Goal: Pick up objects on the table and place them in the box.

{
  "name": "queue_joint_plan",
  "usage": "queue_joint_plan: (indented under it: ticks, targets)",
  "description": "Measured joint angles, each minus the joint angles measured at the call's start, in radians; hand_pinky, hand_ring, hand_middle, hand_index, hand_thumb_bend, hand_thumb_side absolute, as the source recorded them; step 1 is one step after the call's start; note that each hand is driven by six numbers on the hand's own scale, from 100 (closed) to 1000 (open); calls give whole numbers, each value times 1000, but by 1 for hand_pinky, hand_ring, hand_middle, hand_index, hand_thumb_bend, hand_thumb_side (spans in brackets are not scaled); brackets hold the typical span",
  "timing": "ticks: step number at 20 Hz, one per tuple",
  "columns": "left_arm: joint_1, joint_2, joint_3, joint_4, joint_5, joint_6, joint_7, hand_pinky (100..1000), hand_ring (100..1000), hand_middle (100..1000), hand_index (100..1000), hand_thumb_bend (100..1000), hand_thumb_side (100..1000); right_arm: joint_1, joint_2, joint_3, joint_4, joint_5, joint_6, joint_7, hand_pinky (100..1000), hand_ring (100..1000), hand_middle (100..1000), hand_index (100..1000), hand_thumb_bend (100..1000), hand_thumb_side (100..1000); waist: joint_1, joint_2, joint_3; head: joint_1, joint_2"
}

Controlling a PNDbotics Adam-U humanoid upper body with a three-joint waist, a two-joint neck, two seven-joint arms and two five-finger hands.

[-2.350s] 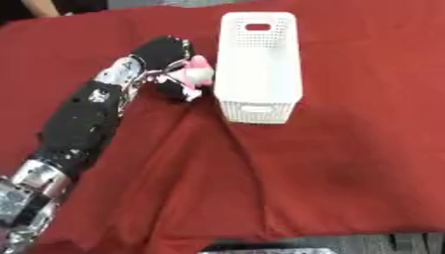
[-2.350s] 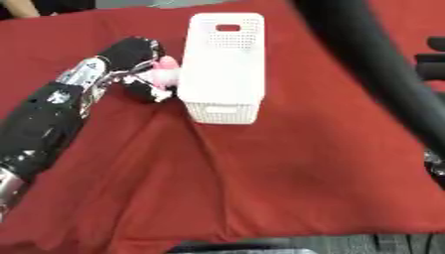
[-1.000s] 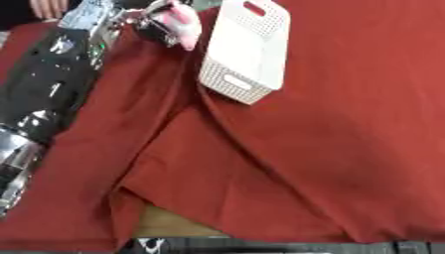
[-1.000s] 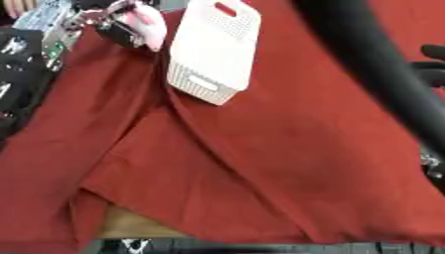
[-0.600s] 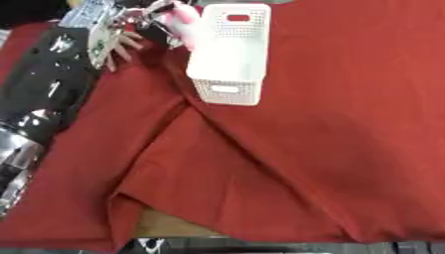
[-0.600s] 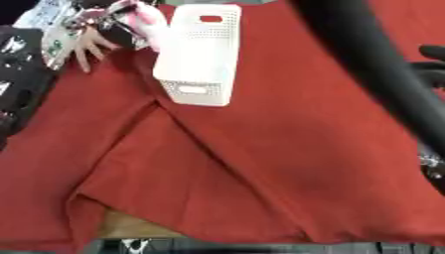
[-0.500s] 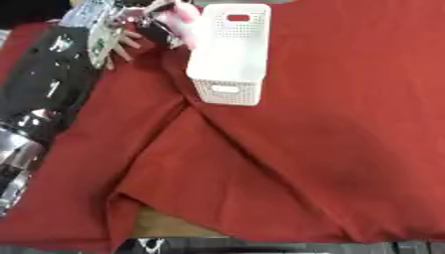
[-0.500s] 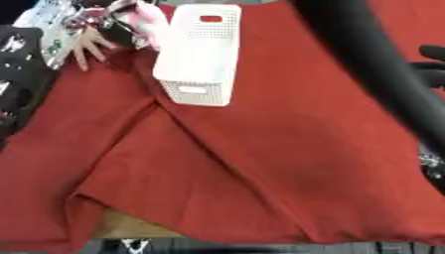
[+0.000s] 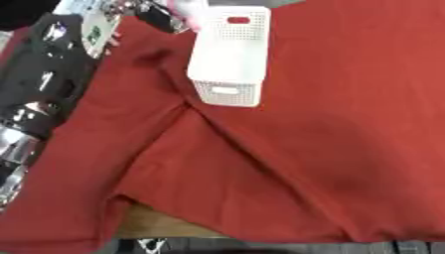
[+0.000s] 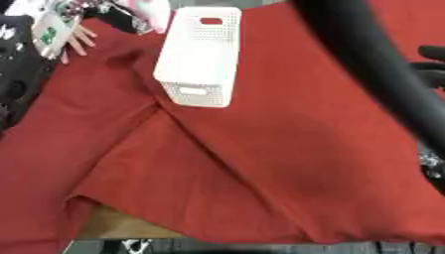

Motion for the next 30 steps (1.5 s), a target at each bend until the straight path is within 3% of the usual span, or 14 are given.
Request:
queue_joint_plan:
  ticks: [12, 16, 17, 18, 19, 20, 21, 22, 23, 30]
  targets:
    - [-22, -119, -21, 30, -5, -24, -40, 796, 763, 681, 539, 257, 356, -24, 0, 6, 0, -19, 0, 22, 636, 754, 821, 743, 141, 766, 11, -2, -37, 0, 0]
    - [-22, -131, -22, 44, -29, -32, -40, 791, 760, 675, 566, 357, 424, -29, -1, 7, 0, -26, 0, 27, 636, 754, 821, 742, 144, 765, 13, -2, -41, 0, 0]
    - [-22, -132, -22, 47, -36, -34, -40, 794, 764, 687, 597, 424, 484, -29, -1, 7, 0, -26, 0, 28, 636, 754, 821, 741, 144, 765, 13, -2, -41, 0, 0]
    - [-22, -132, -21, 51, -44, -36, -39, 796, 765, 689, 601, 435, 491, -29, -1, 7, 0, -26, 0, 31, 636, 754, 821, 741, 144, 765, 13, -2, -41, 0, 0]
    - [-22, -132, -21, 55, -52, -38, -39, 825, 786, 722, 635, 527, 553, -29, -1, 7, 0, -26, 1, 32, 636, 754, 822, 741, 144, 765, 13, -2, -41, 0, 0]
    - [-22, -131, -21, 59, -66, -39, -43, 821, 783, 717, 631, 513, 546, -29, -1, 7, 0, -26, 1, 33, 636, 754, 822, 741, 144, 765, 14, -2, -41, 0, 0]
    - [-22, -131, -21, 62, -84, -40, -52, 876, 822, 769, 708, 661, 609, -29, -1, 7, 0, -26, 0, 34, 636, 754, 821, 741, 145, 765, 15, -2, -41, 0, 0]
    - [-23, -130, -21, 64, -112, -39, -66, 865, 815, 761, 693, 635, 601, -29, -1, 7, 0, -26, 0, 34, 636, 754, 822, 741, 144, 765, 16, -2, -41, 0, 0]
    - [-25, -128, -21, 64, -144, -39, -83, 904, 846, 802, 789, 757, 622, -29, -1, 7, 0, -26, 0, 35, 636, 754, 822, 740, 146, 764, 17, -2, -41, 0, 0]
    - [-31, -121, -7, 71, -310, -24, -196, 940, 875, 847, 861, 851, 611, -29, -1, 7, 0, -26, 4, 40, 637, 754, 822, 740, 147, 763, 18, -2, -40, 0, 0]
